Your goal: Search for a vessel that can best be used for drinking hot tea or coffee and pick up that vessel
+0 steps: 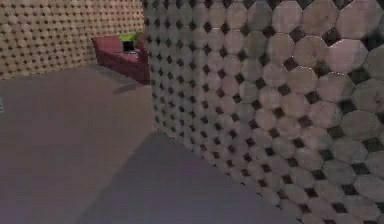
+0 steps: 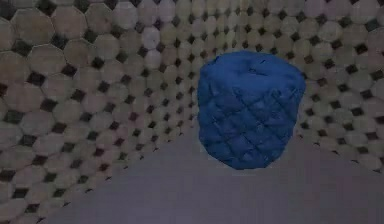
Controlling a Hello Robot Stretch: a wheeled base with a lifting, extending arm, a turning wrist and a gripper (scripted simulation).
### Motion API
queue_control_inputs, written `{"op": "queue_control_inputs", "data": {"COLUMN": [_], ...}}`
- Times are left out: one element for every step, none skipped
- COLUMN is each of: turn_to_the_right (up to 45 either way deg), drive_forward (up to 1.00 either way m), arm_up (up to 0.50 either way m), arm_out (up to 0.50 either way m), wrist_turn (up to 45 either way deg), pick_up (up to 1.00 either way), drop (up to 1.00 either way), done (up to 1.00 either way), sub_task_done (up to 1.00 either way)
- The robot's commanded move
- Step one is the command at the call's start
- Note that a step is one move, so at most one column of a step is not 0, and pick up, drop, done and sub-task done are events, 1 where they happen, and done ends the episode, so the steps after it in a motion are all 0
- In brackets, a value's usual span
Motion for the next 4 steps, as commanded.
{"op": "queue_control_inputs", "data": {"turn_to_the_right": [-27.0, 0.0, 0.0, 0.0], "drive_forward": [0.00, 1.00, 1.00, 0.45], "arm_up": [0.00, 0.00, 0.00, 0.00], "arm_out": [0.00, 0.00, 0.00, 0.00], "wrist_turn": [0.0, 0.0, 0.0, 0.0], "pick_up": [0.00, 0.00, 0.00, 0.00], "drop": [0.00, 0.00, 0.00, 0.00], "done": [0.00, 0.00, 0.00, 0.00], "sub_task_done": [0.00, 0.00, 0.00, 0.00]}}
